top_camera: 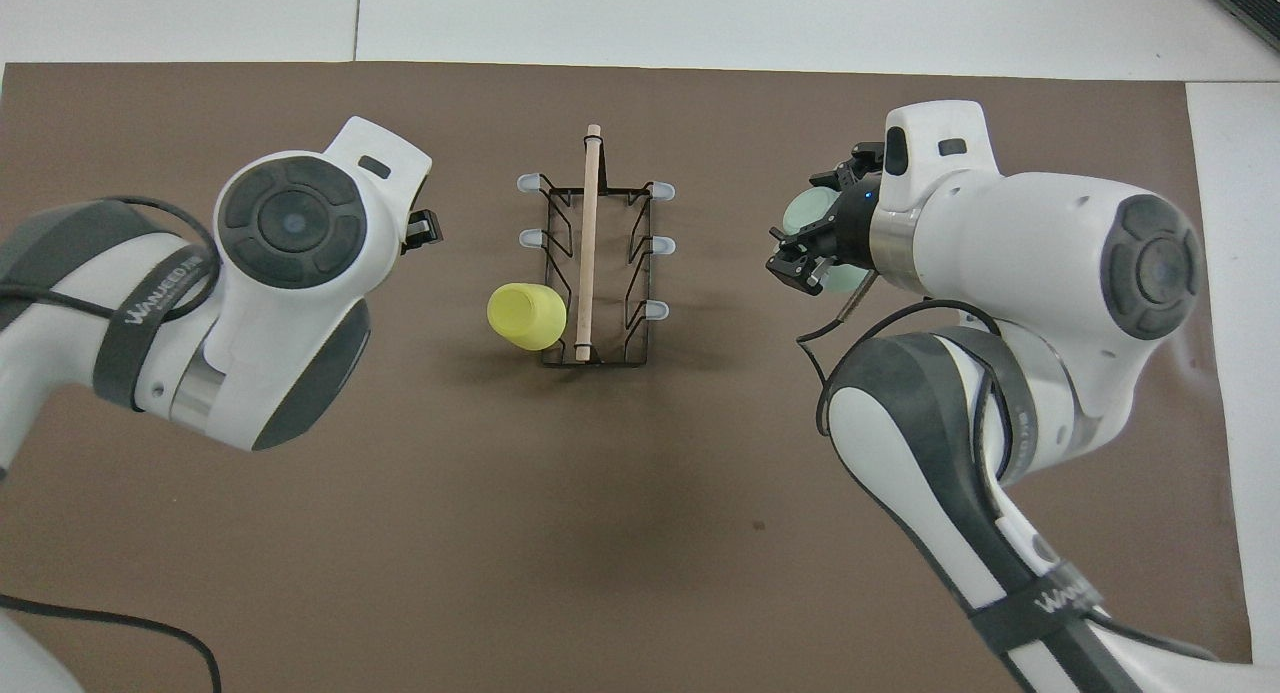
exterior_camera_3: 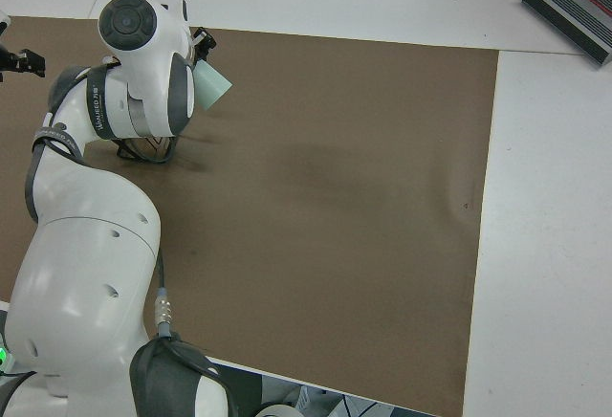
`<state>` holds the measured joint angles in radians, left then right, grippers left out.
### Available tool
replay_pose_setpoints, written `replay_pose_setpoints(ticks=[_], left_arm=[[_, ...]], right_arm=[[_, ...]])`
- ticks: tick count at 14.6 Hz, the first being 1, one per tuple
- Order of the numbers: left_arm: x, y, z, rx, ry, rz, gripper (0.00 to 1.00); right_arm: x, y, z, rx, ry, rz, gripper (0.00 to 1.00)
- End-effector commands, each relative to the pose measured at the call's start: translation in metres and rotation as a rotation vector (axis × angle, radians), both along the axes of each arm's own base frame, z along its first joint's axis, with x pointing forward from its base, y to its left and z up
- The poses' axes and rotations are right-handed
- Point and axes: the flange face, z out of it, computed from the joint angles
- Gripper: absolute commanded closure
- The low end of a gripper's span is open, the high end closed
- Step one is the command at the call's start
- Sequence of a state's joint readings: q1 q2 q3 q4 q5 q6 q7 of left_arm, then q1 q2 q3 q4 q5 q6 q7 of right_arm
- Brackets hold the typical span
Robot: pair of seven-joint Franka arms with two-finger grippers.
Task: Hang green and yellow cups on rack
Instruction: 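Withdraw the left gripper while the right gripper carries the green cup toward the rack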
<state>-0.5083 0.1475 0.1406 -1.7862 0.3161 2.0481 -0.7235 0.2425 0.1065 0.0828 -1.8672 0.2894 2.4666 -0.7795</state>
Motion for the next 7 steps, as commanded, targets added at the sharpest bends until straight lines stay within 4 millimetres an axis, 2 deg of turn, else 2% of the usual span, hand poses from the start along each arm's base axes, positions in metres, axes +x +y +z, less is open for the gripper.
replay_pose_setpoints(ticks=[1, 2, 4, 5, 7], left_arm=[[0.004, 0.038, 0.008, -0.043, 0.054, -0.088, 0.01], [0.009, 0.062, 0.012, -0.080, 0.071, -0.103, 0.03], [0.016, 0.099, 0.014, -0.151, 0.095, -0.133, 0.08], [0.018, 0.116, 0.013, -0.151, 0.106, -0.163, 0.09], [0.019, 0.144, 0.017, -0.150, 0.117, -0.201, 0.09]], right_arm=[[-0.015, 0.002, 0.022, 0.144, -0.008, -0.008, 1.00], [-0.015, 0.003, 0.026, 0.199, -0.022, -0.024, 1.00], [-0.024, 0.018, 0.039, 0.328, -0.035, -0.024, 1.00], [-0.025, 0.018, 0.042, 0.392, -0.050, -0.036, 1.00], [-0.036, 0.037, 0.039, 0.476, -0.076, -0.049, 1.00]])
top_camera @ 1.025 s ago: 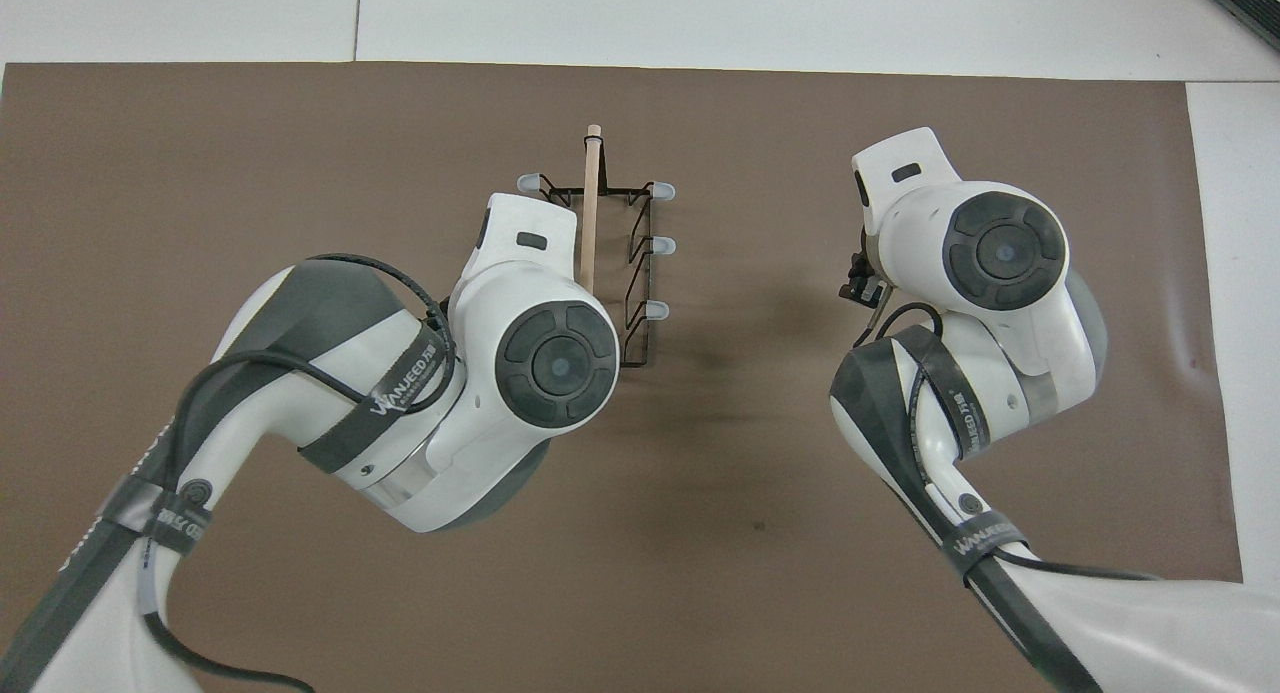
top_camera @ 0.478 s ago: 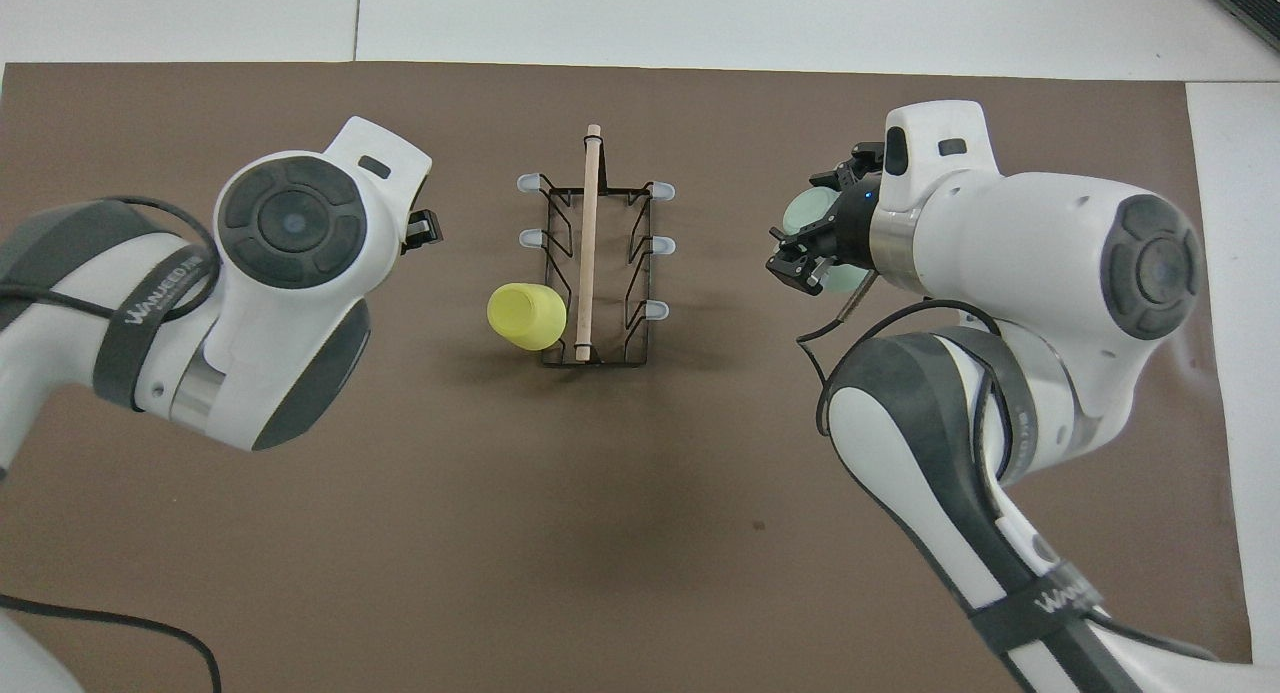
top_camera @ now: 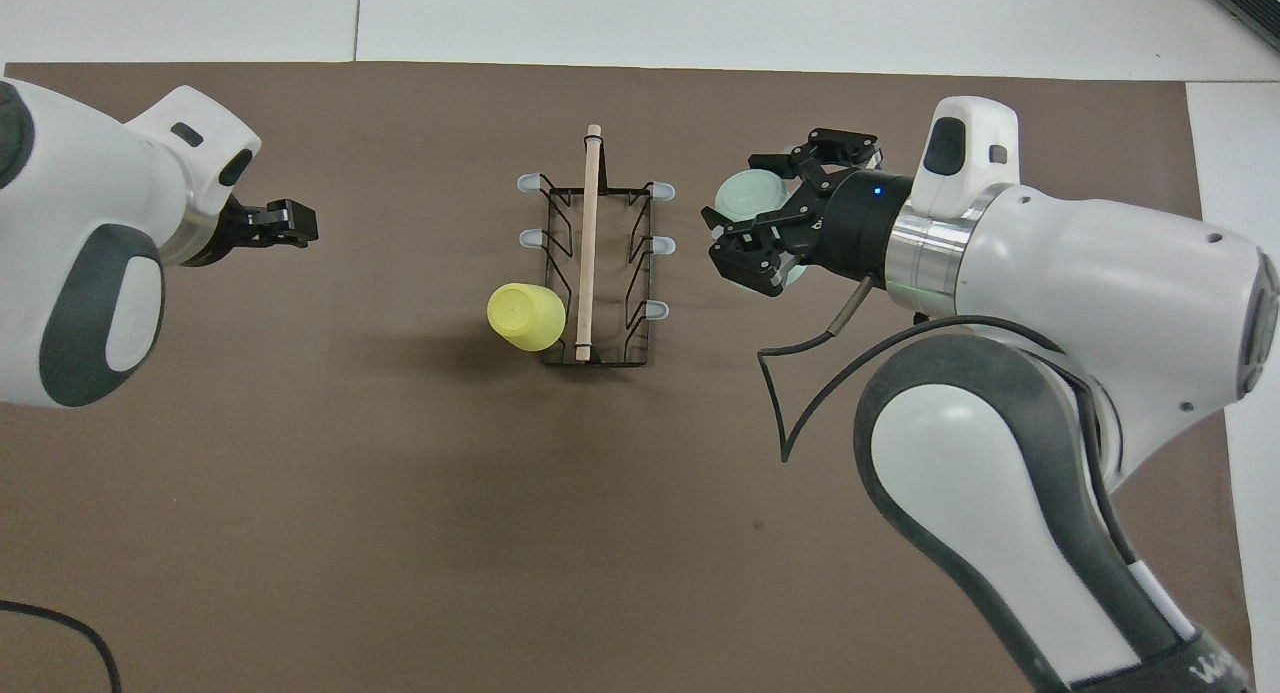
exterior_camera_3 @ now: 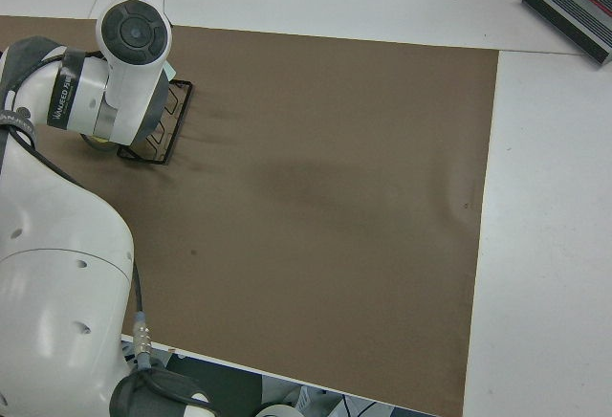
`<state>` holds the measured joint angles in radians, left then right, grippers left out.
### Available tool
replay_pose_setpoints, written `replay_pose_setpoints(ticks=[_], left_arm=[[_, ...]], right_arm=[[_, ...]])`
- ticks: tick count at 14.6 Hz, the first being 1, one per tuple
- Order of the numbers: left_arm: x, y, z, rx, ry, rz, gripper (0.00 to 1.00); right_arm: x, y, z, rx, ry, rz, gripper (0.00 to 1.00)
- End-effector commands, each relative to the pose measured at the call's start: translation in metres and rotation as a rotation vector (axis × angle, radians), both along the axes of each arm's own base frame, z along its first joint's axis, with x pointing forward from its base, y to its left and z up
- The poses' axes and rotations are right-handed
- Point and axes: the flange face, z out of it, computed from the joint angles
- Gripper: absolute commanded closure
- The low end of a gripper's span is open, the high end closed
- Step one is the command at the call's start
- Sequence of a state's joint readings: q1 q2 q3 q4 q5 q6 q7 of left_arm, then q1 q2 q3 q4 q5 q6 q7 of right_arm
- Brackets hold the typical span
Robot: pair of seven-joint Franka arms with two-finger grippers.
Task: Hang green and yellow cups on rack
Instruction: 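Withdraw the left gripper while the right gripper carries the green cup toward the rack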
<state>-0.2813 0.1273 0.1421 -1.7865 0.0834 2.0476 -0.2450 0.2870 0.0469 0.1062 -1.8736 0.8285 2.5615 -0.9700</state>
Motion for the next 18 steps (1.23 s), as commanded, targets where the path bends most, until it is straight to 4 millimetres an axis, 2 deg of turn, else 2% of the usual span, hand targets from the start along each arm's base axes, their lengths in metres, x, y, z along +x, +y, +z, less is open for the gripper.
replay_pose_setpoints(ticks=[1, 4, 6, 8, 11, 12, 13, 18], left_arm=[[-0.010, 0.030, 0.010, -0.032, 0.007, -0.056, 0.09], [-0.021, 0.068, 0.019, -0.049, 0.019, -0.097, 0.09], [-0.027, 0.082, 0.032, -0.045, 0.033, -0.126, 0.09], [-0.034, 0.090, 0.050, -0.046, 0.044, -0.140, 0.08], [-0.033, 0.082, 0.088, -0.048, 0.058, -0.154, 0.08], [-0.033, 0.080, 0.101, -0.059, 0.061, -0.153, 0.08], [-0.033, 0.079, 0.112, -0.062, 0.064, -0.155, 0.08], [-0.042, 0.060, 0.137, -0.063, 0.098, -0.187, 0.08]], right_arm=[[-0.020, 0.013, -0.006, 0.090, -0.029, -0.057, 1.00], [-0.036, 0.031, -0.017, 0.102, -0.056, -0.107, 1.00], [-0.051, 0.054, -0.023, 0.156, -0.070, -0.153, 1.00], [-0.051, 0.057, -0.039, 0.162, -0.088, -0.144, 1.00], [-0.048, 0.048, -0.075, 0.162, -0.139, -0.116, 1.00], [-0.049, 0.048, -0.092, 0.187, -0.142, -0.128, 1.00], [-0.053, 0.050, -0.101, 0.228, -0.138, -0.154, 1.00], [-0.063, 0.057, -0.118, 0.249, -0.138, -0.165, 1.00]])
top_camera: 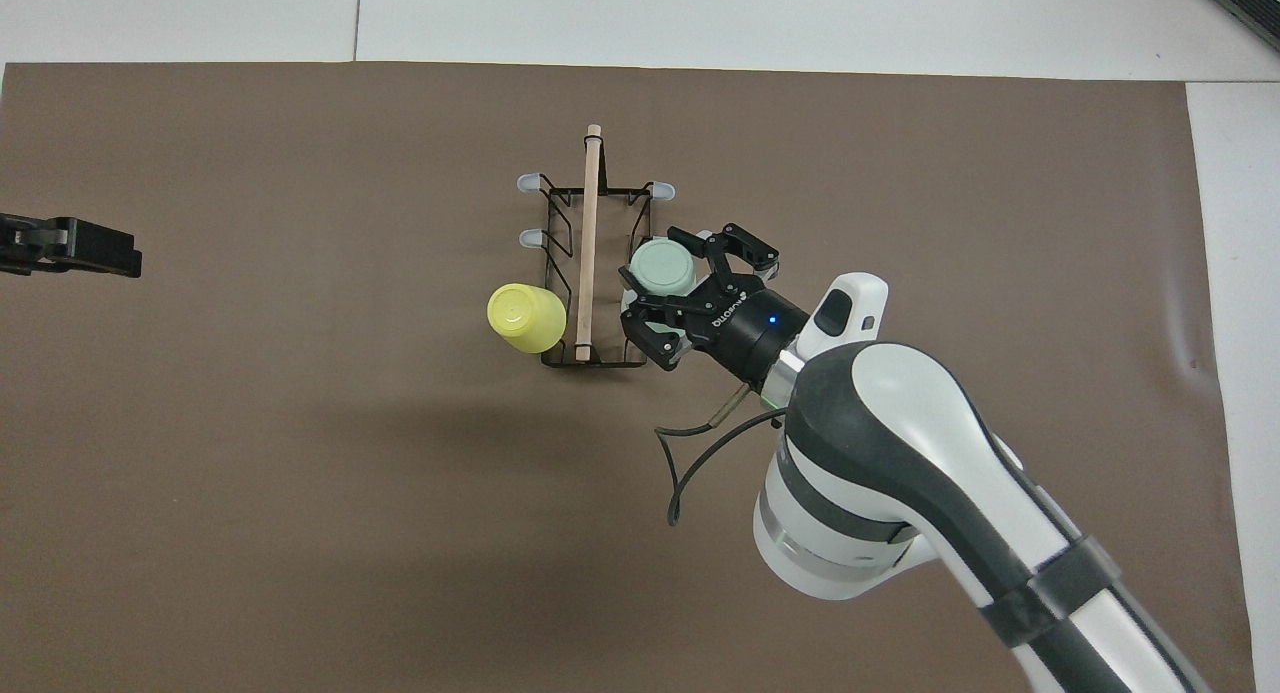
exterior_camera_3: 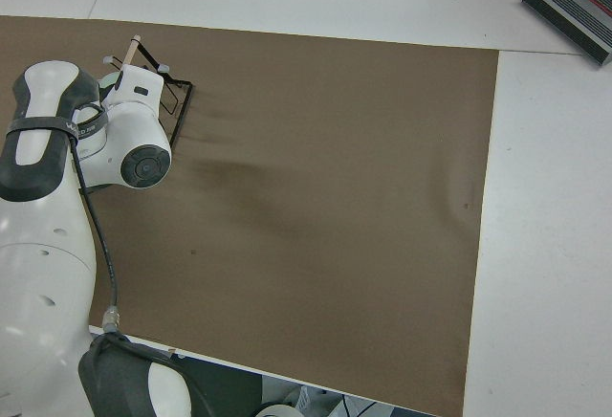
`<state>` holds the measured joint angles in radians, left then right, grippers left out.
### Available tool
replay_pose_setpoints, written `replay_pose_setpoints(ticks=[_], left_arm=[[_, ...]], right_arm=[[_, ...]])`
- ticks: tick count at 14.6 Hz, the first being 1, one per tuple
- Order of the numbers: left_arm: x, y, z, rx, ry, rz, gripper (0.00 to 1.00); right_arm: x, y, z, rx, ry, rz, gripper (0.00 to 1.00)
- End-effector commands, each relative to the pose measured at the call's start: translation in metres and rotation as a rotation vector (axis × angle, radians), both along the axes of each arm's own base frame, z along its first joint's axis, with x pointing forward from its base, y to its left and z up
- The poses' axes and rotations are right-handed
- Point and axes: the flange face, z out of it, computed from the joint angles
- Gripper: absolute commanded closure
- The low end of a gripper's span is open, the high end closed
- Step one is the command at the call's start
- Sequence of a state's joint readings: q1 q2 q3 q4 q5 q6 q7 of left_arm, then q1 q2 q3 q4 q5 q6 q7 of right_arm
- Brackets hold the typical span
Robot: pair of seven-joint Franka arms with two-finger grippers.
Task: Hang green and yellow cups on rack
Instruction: 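Lower the green cup onto a rack peg with the right gripper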
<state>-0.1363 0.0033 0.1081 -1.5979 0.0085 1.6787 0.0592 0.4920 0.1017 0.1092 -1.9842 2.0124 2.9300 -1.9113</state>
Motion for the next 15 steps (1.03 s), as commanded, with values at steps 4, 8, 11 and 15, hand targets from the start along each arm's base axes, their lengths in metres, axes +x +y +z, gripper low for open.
replay_pose_setpoints(ticks=[4, 8, 11, 15], left_arm=[[-0.009, -0.016, 0.007, -0.016, 0.064, -0.043, 0.08], [-0.015, -0.015, 0.004, -0.016, 0.077, -0.044, 0.07], [-0.019, -0.009, -0.001, -0.017, 0.084, -0.040, 0.07], [-0.020, -0.019, -0.006, -0.014, 0.089, -0.059, 0.07]], right_arm=[[-0.002, 0.006, -0.017, -0.003, -0.012, 0.006, 1.00], [-0.008, 0.007, -0.029, -0.007, -0.025, -0.001, 1.00], [-0.012, 0.009, -0.041, -0.007, -0.025, 0.020, 1.00], [-0.012, 0.013, -0.067, 0.021, -0.053, 0.028, 1.00]])
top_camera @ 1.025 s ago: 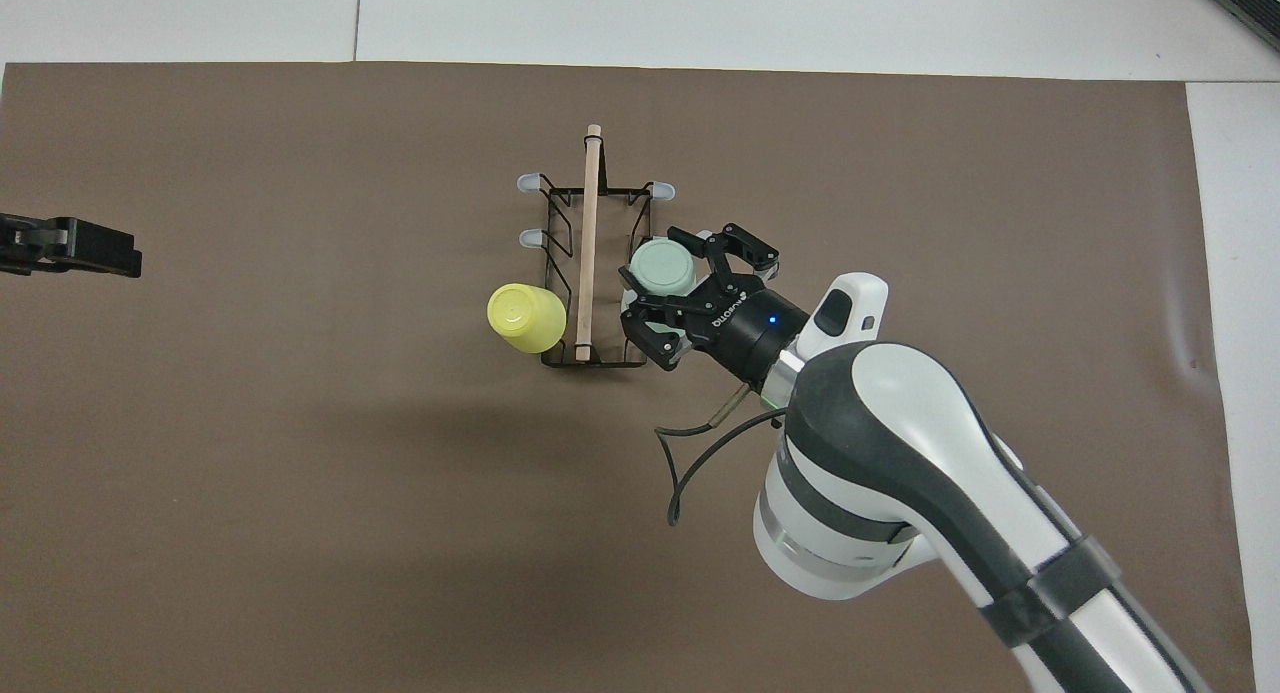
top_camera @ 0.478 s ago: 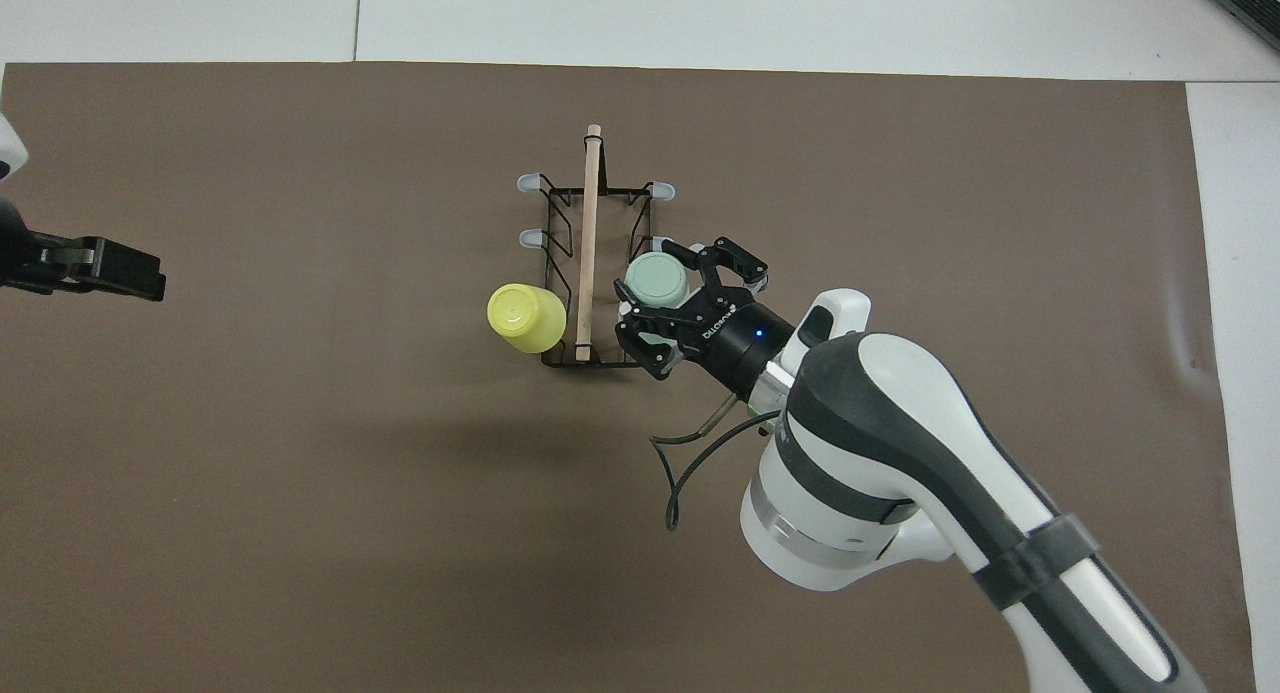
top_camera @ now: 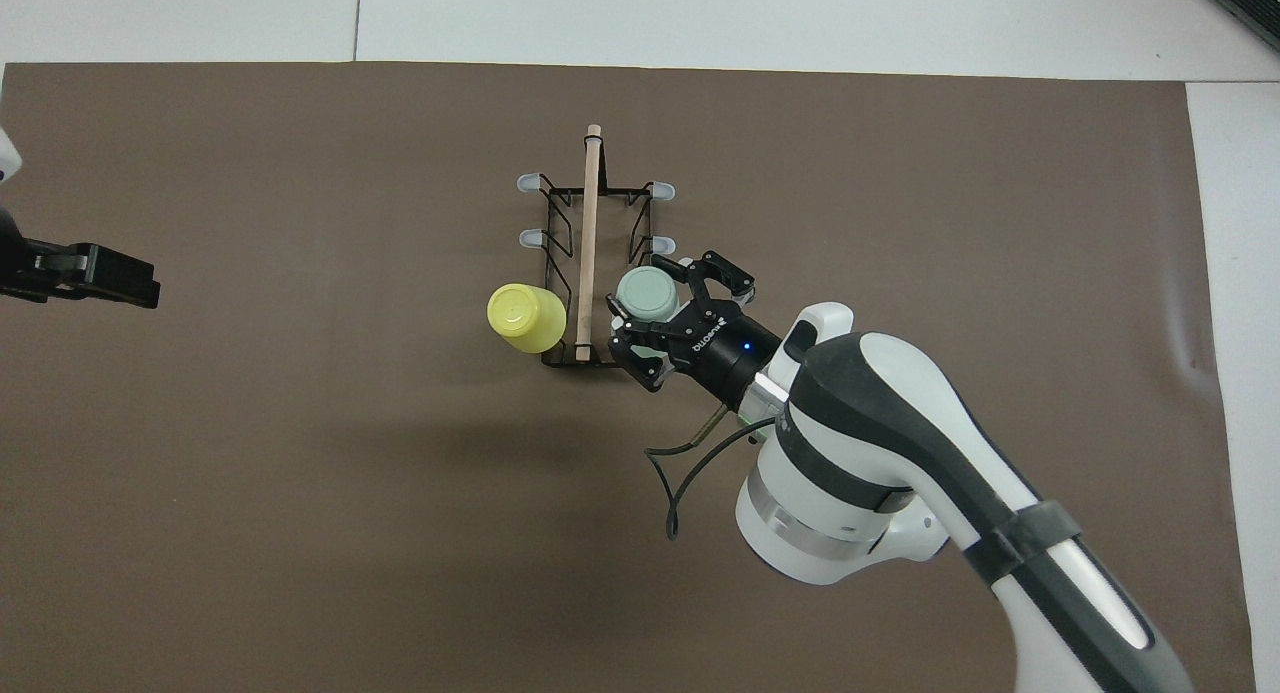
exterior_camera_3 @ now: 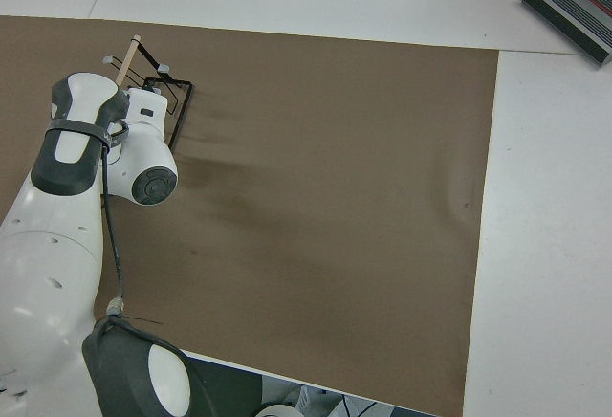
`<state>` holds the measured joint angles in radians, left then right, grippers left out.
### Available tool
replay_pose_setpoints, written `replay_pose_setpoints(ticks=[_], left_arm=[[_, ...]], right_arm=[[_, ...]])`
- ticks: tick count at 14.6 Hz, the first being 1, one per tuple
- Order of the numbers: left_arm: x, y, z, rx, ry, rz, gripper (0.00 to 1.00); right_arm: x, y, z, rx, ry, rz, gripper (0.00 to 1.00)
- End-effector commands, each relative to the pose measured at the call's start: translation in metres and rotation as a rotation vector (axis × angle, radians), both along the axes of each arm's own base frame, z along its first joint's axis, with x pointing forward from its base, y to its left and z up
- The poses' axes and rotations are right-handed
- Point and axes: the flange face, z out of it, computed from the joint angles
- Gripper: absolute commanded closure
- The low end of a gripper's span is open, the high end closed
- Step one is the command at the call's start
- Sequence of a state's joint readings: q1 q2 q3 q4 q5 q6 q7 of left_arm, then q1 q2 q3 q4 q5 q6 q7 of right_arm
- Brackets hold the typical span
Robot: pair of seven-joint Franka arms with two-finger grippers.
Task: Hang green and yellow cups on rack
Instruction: 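Lower the green cup onto a rack peg with the right gripper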
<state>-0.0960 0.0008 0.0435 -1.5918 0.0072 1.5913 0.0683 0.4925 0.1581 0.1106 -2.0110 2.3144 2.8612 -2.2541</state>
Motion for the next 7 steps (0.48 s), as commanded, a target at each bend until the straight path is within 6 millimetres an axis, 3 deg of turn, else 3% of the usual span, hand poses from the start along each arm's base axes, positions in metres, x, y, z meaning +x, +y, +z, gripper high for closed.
replay_pose_setpoints(ticks=[1, 7], left_arm=[[-0.011, -0.008, -0.001, -0.016, 0.007, -0.029, 0.06], [-0.011, -0.012, -0.009, -0.016, -0.013, -0.026, 0.00]], right_arm=[[-0.001, 0.001, -0.019, 0.022, -0.023, -0.003, 1.00], [-0.003, -0.003, -0.042, 0.039, -0.029, 0.010, 1.00]])
